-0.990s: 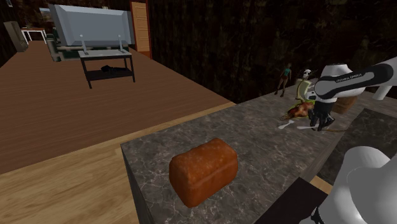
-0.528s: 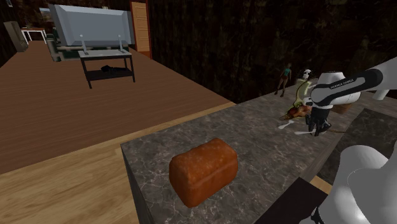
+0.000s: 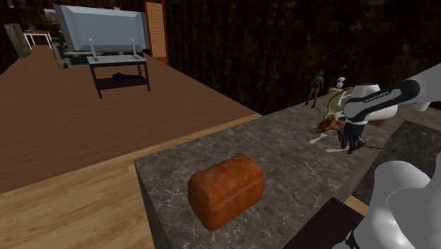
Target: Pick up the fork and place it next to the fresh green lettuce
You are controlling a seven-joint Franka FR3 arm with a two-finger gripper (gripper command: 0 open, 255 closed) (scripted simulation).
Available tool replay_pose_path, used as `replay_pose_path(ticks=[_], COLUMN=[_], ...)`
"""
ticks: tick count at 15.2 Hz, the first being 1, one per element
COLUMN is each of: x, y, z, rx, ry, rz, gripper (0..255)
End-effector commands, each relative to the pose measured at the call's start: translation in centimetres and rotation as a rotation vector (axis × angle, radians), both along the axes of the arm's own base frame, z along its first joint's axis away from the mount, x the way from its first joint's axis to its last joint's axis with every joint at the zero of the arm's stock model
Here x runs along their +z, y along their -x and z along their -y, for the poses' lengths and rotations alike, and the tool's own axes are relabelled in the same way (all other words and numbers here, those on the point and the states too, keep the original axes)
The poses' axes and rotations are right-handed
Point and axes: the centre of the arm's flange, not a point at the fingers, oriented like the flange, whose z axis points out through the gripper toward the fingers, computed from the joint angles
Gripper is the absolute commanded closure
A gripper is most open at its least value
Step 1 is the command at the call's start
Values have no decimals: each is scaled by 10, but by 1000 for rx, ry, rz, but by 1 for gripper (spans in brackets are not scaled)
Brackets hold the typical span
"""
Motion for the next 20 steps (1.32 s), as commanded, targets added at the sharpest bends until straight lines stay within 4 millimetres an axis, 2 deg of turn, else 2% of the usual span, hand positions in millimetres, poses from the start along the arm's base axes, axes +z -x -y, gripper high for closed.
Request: replay_pose_path(ticks=[1, 2, 3, 8, 12, 20], x=[-1, -1, -1, -1, 49, 49], y=[0, 0, 1, 0, -7, -7], z=[0, 0, 0, 0, -3, -3], rx=[0, 0, 0, 0, 0, 0], ry=[-1, -1, -1, -1, -1, -1], rz=[0, 0, 0, 0, 0, 0], gripper=[255, 255, 0, 0, 0, 0])
